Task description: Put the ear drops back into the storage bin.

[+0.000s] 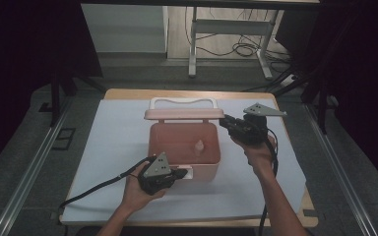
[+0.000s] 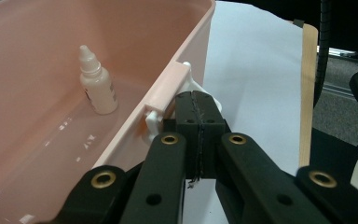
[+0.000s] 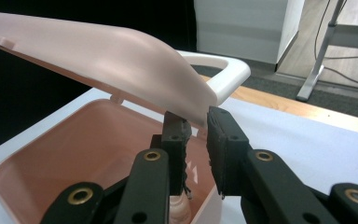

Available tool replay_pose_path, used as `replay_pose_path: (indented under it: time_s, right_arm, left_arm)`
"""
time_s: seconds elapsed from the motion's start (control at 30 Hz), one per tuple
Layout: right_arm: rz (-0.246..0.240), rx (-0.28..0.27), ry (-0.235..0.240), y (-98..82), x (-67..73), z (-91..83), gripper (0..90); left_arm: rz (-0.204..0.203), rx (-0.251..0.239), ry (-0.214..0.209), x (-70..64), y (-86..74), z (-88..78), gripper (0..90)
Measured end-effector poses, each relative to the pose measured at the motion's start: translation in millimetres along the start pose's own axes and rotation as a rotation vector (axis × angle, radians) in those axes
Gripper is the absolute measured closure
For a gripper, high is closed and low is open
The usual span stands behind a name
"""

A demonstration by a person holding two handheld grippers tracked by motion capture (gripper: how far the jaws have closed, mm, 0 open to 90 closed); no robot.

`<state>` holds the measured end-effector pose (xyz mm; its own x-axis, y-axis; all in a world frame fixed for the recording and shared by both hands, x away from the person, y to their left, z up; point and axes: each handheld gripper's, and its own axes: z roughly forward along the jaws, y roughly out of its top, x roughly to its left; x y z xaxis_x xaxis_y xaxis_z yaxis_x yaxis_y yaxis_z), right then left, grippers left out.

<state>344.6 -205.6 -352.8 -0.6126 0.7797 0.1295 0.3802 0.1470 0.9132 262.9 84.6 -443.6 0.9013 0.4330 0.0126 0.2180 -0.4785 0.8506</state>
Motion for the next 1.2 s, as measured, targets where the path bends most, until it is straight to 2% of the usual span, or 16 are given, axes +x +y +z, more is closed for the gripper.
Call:
replay_pose_path:
  time_s: [0.17,0.4,0.53,0.73,1.0,1.2]
  right_arm:
    - [0.042,0.032,0.035,-0.5,-1.0,-1.6,76.4]
    - [0.08,0.041,0.074,-3.8,-4.2,-4.8,76.8]
    - [0.064,0.042,0.082,-6.9,-3.7,-5.9,77.1]
    - [0.072,0.054,0.108,-13.2,-5.6,-8.9,78.8]
    - [0.058,0.069,0.112,-20.1,-3.7,-12.0,80.5]
    - [0.038,0.1,0.111,-28.1,-1.1,-14.6,81.0]
  left_arm:
    - [0.004,0.0,0.002,0.1,0.1,0.0,90.0]
    - [0.005,0.0,0.001,0.3,0.1,0.0,90.0]
    - [0.003,0.0,0.0,0.2,0.0,0.0,90.0]
    - [0.001,0.0,0.0,0.2,0.1,0.0,90.0]
    - [0.002,0.001,0.0,0.2,0.1,0.0,90.0]
    - [0.005,0.001,0.0,0.6,0.2,0.0,90.0]
